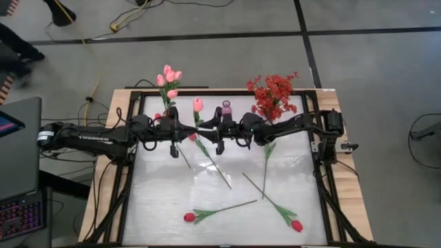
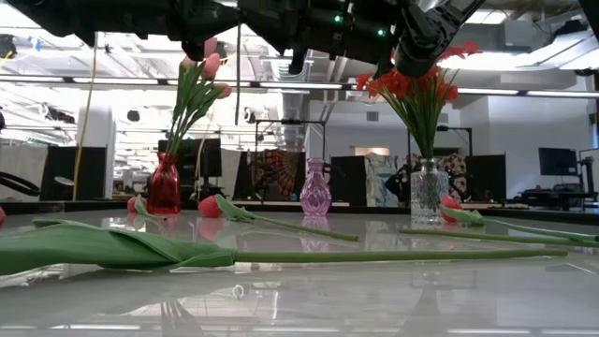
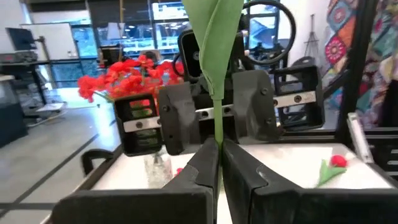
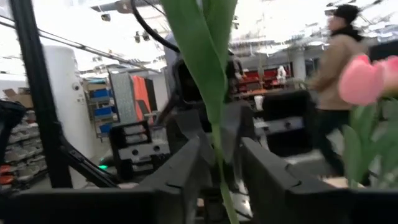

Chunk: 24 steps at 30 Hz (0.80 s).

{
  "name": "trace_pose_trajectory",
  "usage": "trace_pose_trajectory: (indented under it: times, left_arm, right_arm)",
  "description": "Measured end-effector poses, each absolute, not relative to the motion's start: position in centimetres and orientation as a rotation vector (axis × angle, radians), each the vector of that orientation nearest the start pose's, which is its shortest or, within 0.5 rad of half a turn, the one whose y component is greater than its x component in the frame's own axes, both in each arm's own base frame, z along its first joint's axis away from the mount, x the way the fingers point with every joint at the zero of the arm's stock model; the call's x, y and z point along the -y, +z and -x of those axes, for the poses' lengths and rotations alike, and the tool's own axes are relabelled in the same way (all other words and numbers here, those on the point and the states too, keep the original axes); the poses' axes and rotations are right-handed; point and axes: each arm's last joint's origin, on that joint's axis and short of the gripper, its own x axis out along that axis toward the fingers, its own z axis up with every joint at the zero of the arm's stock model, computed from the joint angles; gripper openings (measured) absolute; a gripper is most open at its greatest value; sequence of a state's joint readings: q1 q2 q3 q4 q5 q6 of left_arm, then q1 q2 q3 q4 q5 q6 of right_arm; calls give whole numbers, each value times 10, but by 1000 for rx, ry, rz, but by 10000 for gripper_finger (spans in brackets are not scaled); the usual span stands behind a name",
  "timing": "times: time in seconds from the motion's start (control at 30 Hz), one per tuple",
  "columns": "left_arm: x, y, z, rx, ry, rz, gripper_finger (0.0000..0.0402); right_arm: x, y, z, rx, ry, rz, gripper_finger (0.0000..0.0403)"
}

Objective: Sort flowers into vase by color
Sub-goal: Put the pink tulip into the red vase

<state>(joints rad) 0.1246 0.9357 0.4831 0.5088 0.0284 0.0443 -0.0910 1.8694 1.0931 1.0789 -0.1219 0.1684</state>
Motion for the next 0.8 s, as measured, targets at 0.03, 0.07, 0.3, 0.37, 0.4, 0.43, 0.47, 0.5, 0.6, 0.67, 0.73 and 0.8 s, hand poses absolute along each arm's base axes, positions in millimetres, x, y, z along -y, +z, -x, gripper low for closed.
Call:
trace_pose_trajectory:
  times: [0.03, 0.07, 0.3, 0.37, 0.4, 0.43, 0.47, 0.5, 0.6, 0.67, 0.73, 0.8]
  left_arm:
    - [-25, 269, -204, 51, 115, -56, 0]
    - [-26, 269, -202, 47, 137, -64, 0]
    - [-27, 276, -181, 9, 288, -106, 0]
    - [-28, 279, -172, 3, 338, -116, 0]
    - [-28, 281, -167, 1, 364, -118, 0]
    - [-28, 282, -162, -1, 389, -120, 0]
    - [-28, 284, -156, 3, 417, -124, 0]
    - [-28, 286, -151, 13, 445, -129, 0]
    - [-29, 285, -133, 62, 536, -129, 0]
    - [-29, 283, -121, 92, 589, -121, 0]
    - [-29, 279, -108, 127, 638, -99, 0]
    - [-30, 272, -99, 165, 691, -69, 0]
  right_arm:
    - [36, 255, -405, 289, 49, -135, 155]
    - [38, 254, -405, 280, 42, -137, 168]
    - [60, 251, -403, 254, 3, -172, 235]
    - [63, 251, -403, 246, -4, -174, 238]
    - [63, 250, -403, 243, -6, -175, 239]
    - [63, 250, -403, 243, -5, -175, 239]
    - [63, 250, -403, 243, -5, -175, 239]
    - [63, 250, -403, 244, -4, -175, 239]
    - [62, 250, -403, 243, -2, -175, 239]
    - [61, 250, -404, 239, 4, -175, 239]
    - [60, 249, -404, 233, 5, -176, 239]
    - [60, 249, -404, 224, 5, -176, 239]
